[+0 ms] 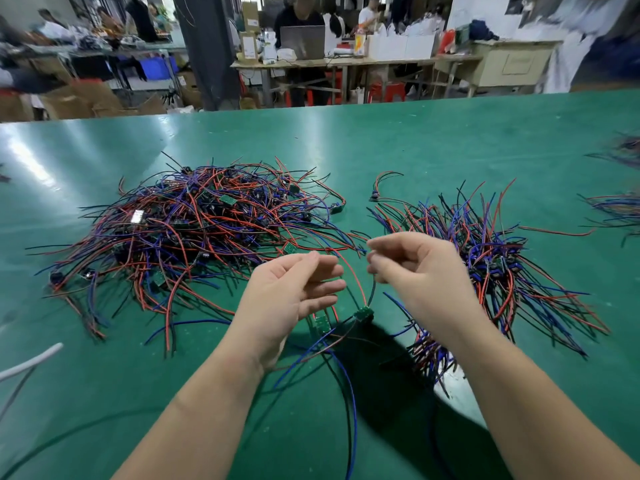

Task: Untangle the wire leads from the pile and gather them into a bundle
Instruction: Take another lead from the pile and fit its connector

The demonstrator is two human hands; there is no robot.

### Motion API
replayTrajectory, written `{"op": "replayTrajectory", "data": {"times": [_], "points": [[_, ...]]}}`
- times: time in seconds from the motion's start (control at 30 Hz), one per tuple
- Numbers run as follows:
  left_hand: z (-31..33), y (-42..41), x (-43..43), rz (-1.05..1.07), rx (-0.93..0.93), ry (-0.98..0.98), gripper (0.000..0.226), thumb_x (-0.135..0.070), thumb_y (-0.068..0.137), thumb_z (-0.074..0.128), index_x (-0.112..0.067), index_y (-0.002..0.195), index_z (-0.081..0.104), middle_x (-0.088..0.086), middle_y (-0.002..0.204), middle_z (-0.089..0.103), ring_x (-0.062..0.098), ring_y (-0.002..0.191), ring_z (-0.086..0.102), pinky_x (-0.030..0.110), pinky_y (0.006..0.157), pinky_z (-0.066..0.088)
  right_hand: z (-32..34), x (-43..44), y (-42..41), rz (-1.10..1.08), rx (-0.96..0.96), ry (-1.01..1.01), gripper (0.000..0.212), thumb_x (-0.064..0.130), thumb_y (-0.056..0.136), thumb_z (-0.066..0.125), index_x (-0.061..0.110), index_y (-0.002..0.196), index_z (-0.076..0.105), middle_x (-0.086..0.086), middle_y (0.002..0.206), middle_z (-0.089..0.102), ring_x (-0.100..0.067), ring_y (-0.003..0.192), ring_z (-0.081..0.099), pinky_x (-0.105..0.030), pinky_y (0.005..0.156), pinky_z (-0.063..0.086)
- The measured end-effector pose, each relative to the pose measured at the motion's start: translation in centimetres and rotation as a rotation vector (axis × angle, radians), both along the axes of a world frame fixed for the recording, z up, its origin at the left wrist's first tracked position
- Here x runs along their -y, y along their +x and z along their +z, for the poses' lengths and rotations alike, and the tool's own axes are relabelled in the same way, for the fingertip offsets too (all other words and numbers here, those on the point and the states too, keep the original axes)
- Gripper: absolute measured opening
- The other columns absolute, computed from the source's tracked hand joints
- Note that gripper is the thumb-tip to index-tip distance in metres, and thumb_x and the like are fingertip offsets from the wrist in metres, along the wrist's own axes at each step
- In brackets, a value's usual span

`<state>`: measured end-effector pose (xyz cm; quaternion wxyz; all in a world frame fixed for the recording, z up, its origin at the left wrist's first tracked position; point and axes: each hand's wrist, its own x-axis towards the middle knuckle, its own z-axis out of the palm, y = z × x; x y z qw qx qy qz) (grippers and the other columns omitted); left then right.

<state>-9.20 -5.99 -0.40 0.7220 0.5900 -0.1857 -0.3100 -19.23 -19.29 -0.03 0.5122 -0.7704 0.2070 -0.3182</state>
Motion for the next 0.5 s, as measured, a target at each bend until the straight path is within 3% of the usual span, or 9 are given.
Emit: {"op": "replayTrajectory", "data": {"times": [0.07,0.13,0.2,0.27,0.4,0.5], "points": [[-0.1,0.4,-0.1,0.057,0.039,0.044,0.031,-0.017,0.098,0.047,-0.012,0.079,0.071,0.008,0.081,0.075,0.016,0.07,0.07,0.026,0.066,0.057,0.1,0.9,-0.2,-0.087,-0.016,-0.017,0.023,0.004,0.086,0.064,0.026,0.081,0.069,0.002,0.073,0.072,-0.014,0.073,0.07,-0.032,0.075,0.058],[-0.3,0.7,-0.2,0.092,0.084,0.08,0.028,-0.015,0.097,0.049,-0.014,0.079,0.07,0.004,0.079,0.075,0.013,0.068,0.069,0.026,0.068,0.055,0.0,1.4,-0.4,-0.098,-0.16,-0.139,0.014,0.011,0.085,0.066,0.024,0.083,0.071,0.004,0.07,0.07,-0.014,0.069,0.067,-0.03,0.072,0.056],[-0.6,0.7,-0.1,0.108,0.114,0.102,0.026,-0.014,0.096,0.05,-0.015,0.08,0.07,0.002,0.078,0.075,0.01,0.067,0.067,0.022,0.065,0.052,-0.5,1.2,-0.4,-0.013,-0.382,-0.313,0.006,0.028,0.083,0.069,0.024,0.086,0.072,0.009,0.063,0.064,-0.003,0.06,0.059,-0.016,0.063,0.047],[-0.8,0.7,0.0,0.111,0.155,0.126,0.023,-0.015,0.095,0.053,-0.016,0.081,0.071,0.002,0.08,0.075,0.008,0.068,0.068,0.018,0.062,0.052,-1.3,0.5,-0.2,0.074,-0.555,-0.412,0.02,0.045,0.083,0.066,0.027,0.091,0.07,0.012,0.06,0.054,0.003,0.055,0.048,-0.008,0.053,0.036],[-1.0,0.7,0.0,0.122,0.21,0.146,0.021,-0.014,0.094,0.055,-0.016,0.081,0.071,0.002,0.082,0.075,0.008,0.069,0.068,0.015,0.06,0.052,-2.0,-0.6,0.4,0.09,-0.659,-0.449,0.027,0.051,0.08,0.068,0.025,0.083,0.069,0.006,0.072,0.059,-0.011,0.068,0.055,-0.024,0.062,0.042],[-1.1,0.8,0.0,0.127,0.226,0.155,0.021,-0.014,0.093,0.055,-0.016,0.081,0.071,0.001,0.081,0.075,0.007,0.068,0.067,0.016,0.061,0.052,-1.9,-0.3,0.3,0.078,-0.644,-0.439,0.021,0.044,0.076,0.075,0.024,0.074,0.067,0.006,0.069,0.061,-0.011,0.067,0.058,-0.022,0.063,0.046]]}}
